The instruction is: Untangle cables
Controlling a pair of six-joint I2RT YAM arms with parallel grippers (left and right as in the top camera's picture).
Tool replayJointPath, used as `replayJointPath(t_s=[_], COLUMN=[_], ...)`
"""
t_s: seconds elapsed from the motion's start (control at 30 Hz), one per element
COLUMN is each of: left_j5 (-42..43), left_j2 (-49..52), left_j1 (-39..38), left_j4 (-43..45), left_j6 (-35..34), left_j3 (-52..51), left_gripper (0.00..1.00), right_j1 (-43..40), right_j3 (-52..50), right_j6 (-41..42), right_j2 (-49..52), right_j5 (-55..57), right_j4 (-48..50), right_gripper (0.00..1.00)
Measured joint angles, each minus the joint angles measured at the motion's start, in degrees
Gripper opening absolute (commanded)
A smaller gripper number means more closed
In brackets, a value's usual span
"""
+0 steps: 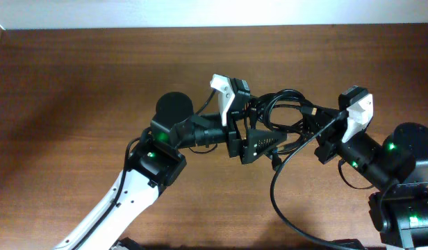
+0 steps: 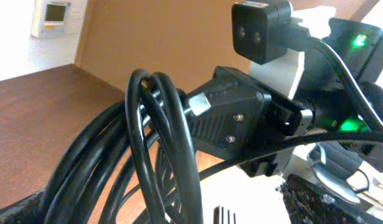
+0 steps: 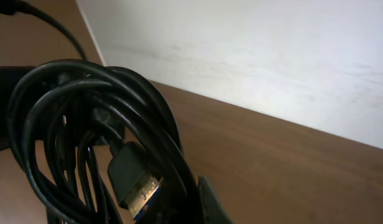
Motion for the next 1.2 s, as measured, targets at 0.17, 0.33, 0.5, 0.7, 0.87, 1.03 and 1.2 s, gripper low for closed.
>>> replayJointPath(t_s=[0.17, 0.33, 0.5, 0.7, 0.87, 1.03, 1.2], left_j5=[-9.0, -9.2, -10.9, -15.1, -17.8, -20.8, -19.8], left_j2=[-0.1, -0.1, -0.1, 1.1, 1.2, 1.8, 2.0], left_j1=[6.1, -0.1, -4.3, -6.1, -6.1, -6.2, -2.6], left_j4=[-6.6, -3.8, -3.8, -3.7, -2.9, -2.6, -3.7], left_j6=[0.2, -1.1, -4.0, -4.9, -5.3, -6.8, -13.3], left_j3=[0.1, 0.1, 0.1, 0.1, 0.1, 0.0, -0.1], left_gripper=[0.99, 0.99, 0.99, 0.2, 0.0, 0.0, 0.0], right_j1=[0.0, 0.0, 0.0, 0.0, 0.0, 0.0, 1.1], right_j3=[0.0, 0.0, 0.0, 0.0, 0.0, 0.0, 0.0], right_j6=[0.0, 0.0, 0.0, 0.0, 0.0, 0.0, 1.2], right_j2=[0.1, 0.1, 0.1, 0.1, 0.1, 0.0, 0.1], right_j5=[13.3, 12.7, 11.0, 4.7, 4.1, 5.7, 6.7], right_j4=[-1.0, -2.6, -4.6, -5.3, -5.7, -7.5, -7.3], right_gripper=[0.04, 0.04, 0.04, 0.04, 0.04, 0.04, 0.04])
